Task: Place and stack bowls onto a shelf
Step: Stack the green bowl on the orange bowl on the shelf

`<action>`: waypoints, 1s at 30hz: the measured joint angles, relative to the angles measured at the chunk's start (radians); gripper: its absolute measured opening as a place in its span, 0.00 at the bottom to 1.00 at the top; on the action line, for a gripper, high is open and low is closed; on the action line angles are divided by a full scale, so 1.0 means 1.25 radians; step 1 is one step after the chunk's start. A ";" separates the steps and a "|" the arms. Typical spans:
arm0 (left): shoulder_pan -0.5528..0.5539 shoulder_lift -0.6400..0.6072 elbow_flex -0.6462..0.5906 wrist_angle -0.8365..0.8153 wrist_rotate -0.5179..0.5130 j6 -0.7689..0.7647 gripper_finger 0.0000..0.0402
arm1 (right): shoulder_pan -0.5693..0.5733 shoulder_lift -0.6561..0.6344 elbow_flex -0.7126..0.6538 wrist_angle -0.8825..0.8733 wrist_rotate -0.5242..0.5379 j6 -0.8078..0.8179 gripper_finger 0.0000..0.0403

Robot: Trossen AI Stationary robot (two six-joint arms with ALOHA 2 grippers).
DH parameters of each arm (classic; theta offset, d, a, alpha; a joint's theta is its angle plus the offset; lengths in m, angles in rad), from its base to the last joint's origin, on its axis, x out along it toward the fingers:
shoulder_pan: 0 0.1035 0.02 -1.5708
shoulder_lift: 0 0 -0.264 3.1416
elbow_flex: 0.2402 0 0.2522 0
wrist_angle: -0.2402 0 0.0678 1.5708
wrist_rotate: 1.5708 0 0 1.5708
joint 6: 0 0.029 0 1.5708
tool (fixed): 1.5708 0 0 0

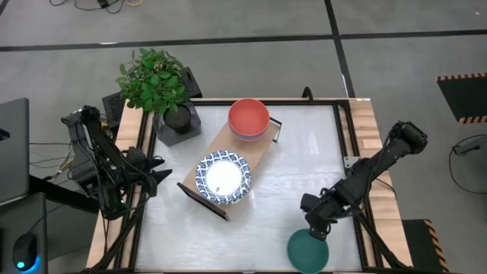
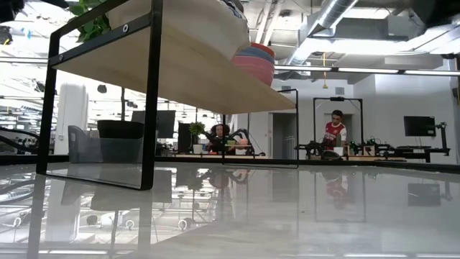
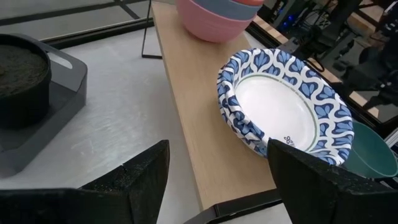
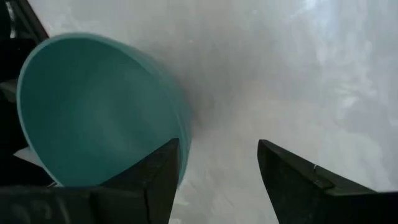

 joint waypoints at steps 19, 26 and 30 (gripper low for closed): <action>0.000 0.000 0.000 -0.003 -0.001 -0.001 0.63 | 0.073 0.043 -0.098 0.110 -0.005 0.049 0.59; 0.006 0.000 0.000 -0.007 -0.001 -0.001 0.63 | 0.067 0.026 -0.098 0.093 -0.018 0.088 0.59; 0.023 0.000 0.000 -0.007 -0.002 0.004 0.63 | 0.069 -0.017 -0.098 0.083 -0.018 0.112 0.59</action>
